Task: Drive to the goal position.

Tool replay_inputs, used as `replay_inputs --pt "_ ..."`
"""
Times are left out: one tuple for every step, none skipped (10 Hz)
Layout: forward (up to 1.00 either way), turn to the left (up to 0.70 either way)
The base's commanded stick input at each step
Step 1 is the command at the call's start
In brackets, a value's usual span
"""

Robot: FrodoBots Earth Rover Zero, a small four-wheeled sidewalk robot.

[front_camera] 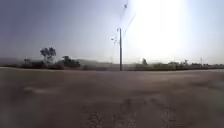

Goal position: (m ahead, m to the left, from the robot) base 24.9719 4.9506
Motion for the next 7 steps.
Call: replay_inputs --pt "1.00 0.21" --pt "1.00 0.27" --pt "1.00 0.27" --pt "1.00 0.00" --pt "1.00 0.00" --pt "1.00 0.00" --pt "1.00 0.00"
